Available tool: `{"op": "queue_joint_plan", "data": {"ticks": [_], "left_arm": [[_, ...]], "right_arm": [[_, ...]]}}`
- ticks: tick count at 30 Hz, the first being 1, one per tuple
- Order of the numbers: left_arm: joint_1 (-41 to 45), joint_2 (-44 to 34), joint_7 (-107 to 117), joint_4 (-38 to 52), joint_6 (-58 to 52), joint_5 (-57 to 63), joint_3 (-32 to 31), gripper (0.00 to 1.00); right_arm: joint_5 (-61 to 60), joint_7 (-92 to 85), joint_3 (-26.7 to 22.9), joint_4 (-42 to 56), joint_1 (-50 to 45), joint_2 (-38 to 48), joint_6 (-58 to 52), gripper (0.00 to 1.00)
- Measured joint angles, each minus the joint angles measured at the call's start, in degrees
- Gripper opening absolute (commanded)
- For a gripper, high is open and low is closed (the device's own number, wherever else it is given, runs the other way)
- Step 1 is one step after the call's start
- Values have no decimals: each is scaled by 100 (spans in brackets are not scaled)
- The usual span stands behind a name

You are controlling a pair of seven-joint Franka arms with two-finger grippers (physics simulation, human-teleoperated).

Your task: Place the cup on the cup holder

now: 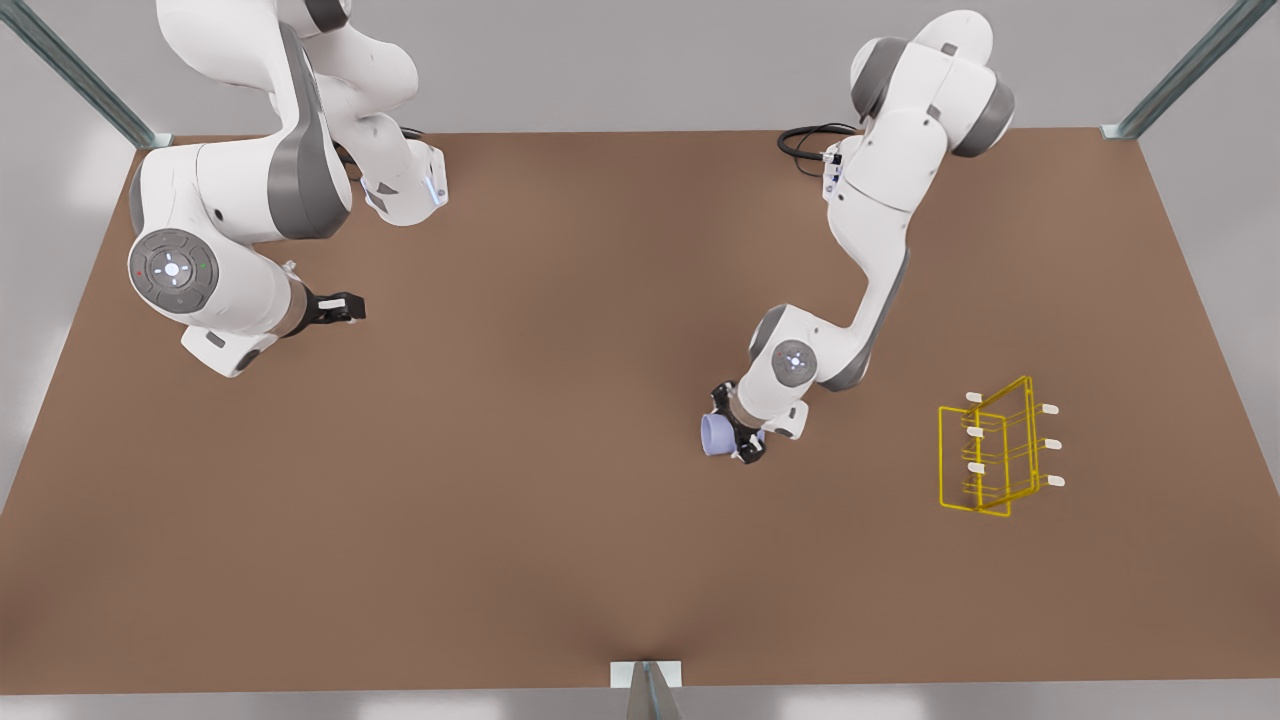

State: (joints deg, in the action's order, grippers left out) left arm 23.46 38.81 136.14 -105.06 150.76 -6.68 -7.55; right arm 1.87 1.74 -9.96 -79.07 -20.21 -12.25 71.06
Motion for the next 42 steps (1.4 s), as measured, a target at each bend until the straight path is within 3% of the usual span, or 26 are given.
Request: {"op": "queue_joint_plan", "data": {"ticks": [1,4,10,14,16,18,20,25,28,36,42], "left_arm": [[2,32,51,1,34,0,0,100],[0,103,173,8,113,-17,2,80],[-26,19,354,128,149,-30,35,82],[111,-81,449,1591,-1139,114,678,82],[1842,-54,442,1749,-2037,320,3012,82],[3885,295,299,1348,-2872,663,5528,82],[4906,616,150,579,-3480,1414,6421,82],[5375,1400,-159,-178,-4372,3610,6913,82],[5780,1565,-352,-436,-4611,4325,7283,82],[5204,1921,-748,-443,-4614,5080,7315,83],[5135,1906,-914,-662,-4494,5166,6900,84]], "right_arm": [[0,6,-1,0,-1,0,0,100],[0,22,-2,-1,-1,0,-1,100],[0,43,-10,1,-5,0,-2,100],[-2,38,-36,1,3,-1,-3,100],[-5,35,-39,-1,0,-1,-4,100],[-6,30,-39,-4,0,-1,-5,100],[-7,26,-41,-3,-1,-3,-4,100],[-8,18,-38,-23,0,-5,-6,100],[-8,13,-38,-13,-1,-4,-7,100],[2,11,-45,-15,-31,-23,-5,100],[12,6,-79,-39,-35,-30,-3,100]]}}
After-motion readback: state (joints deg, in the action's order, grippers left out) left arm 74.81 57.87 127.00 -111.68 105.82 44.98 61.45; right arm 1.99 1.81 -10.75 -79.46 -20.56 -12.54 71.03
